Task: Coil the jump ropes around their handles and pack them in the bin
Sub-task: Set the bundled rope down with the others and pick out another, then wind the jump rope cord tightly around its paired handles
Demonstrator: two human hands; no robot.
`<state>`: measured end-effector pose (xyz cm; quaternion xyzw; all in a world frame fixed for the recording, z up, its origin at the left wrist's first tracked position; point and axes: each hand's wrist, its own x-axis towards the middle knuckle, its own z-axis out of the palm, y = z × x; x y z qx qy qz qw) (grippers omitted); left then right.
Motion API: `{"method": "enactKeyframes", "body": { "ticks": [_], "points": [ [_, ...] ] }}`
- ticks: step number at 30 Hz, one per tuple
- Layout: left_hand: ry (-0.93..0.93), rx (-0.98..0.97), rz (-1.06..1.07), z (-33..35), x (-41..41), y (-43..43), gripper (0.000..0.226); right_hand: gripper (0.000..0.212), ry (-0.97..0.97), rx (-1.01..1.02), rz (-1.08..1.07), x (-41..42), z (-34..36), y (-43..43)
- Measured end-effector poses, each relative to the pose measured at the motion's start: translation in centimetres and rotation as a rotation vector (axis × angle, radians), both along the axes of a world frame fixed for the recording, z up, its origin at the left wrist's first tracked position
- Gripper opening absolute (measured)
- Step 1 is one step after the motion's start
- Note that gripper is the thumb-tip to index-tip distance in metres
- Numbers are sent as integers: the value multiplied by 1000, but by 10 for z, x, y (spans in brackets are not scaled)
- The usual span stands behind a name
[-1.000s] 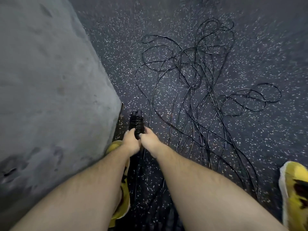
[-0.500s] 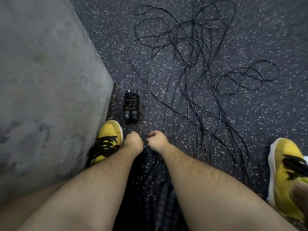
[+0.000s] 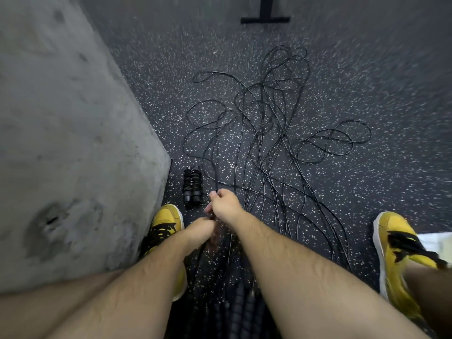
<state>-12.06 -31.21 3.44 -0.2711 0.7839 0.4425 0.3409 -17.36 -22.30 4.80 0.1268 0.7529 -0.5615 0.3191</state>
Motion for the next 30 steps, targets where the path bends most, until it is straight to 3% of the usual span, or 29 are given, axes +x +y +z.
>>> {"method": "enactKeyframes", "body": {
  "ticks": [2, 8, 16, 22, 30],
  "points": [
    [35, -44, -34, 5, 10, 1, 28, 26, -2, -27, 14, 10, 12, 5],
    [156, 86, -44, 13, 46, 10, 38, 26, 52, -60, -66, 40, 47, 30],
    [297, 272, 60, 136, 57, 61, 37, 29, 209, -127, -52, 45, 144, 72],
    [565, 155, -136, 251, 52, 72, 40, 26, 341, -244, -53, 36, 259, 99],
    [781, 342, -262, 367, 27, 101, 28, 30, 523, -410, -86, 31, 372, 147]
  ]
}}
